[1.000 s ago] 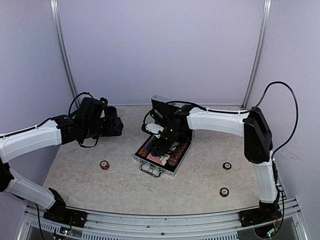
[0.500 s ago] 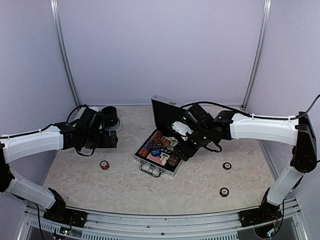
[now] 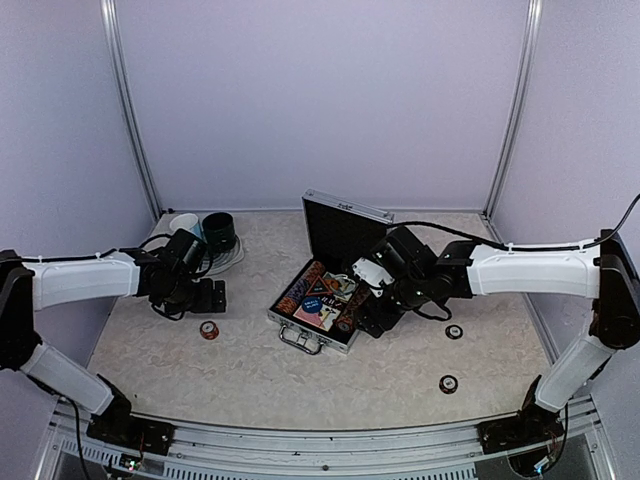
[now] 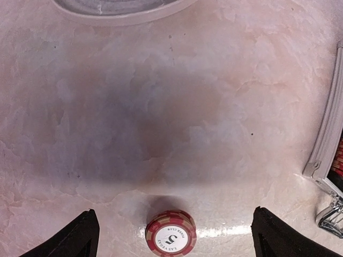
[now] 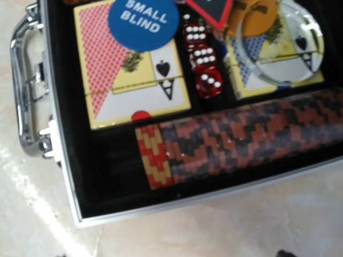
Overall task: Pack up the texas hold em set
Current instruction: Pick up the pile of poker chips from the pile of poker chips.
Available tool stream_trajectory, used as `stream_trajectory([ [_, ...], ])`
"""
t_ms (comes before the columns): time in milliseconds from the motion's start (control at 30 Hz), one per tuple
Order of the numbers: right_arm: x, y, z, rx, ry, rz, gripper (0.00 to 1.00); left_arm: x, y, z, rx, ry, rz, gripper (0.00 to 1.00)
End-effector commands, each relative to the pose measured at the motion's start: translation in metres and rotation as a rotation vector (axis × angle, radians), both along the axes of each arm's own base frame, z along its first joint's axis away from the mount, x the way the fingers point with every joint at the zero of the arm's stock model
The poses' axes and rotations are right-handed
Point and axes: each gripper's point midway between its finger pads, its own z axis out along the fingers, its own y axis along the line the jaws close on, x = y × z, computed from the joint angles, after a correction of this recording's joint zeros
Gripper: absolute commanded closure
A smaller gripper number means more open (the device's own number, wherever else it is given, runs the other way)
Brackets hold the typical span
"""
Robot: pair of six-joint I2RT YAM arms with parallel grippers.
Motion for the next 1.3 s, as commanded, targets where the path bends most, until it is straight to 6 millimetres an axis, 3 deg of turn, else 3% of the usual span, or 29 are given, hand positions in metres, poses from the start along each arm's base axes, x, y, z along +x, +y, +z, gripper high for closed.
stream_trajectory([
  [0, -0.003, 0.004, -0.001, 0.043, 0.002, 0.025, 0.16, -0.010, 0.003, -0.018, 0.000, 0.093, -0.014, 0.03],
  [533, -0.005, 0.004, -0.017, 0.051, 0.048, 0.063, 0.16, -0.024, 0.002, -0.063, 0.054, 0.255, -0.084, 0.10],
  [833, -0.006, 0.005, -0.021, 0.046, 0.066, 0.060, 0.15, -0.026, 0.007, -0.062, 0.075, 0.272, -0.082, 0.20],
  [1033, -0.007, 0.003, -0.028, 0.035, 0.081, 0.058, 0.16, -0.027, 0.001, -0.049, 0.038, 0.250, -0.077, 0.28],
  [1267, -0.009, 0.005, -0.032, 0.037, 0.089, 0.064, 0.16, -0.029, 0.000, -0.047, 0.058, 0.251, -0.073, 0.30],
])
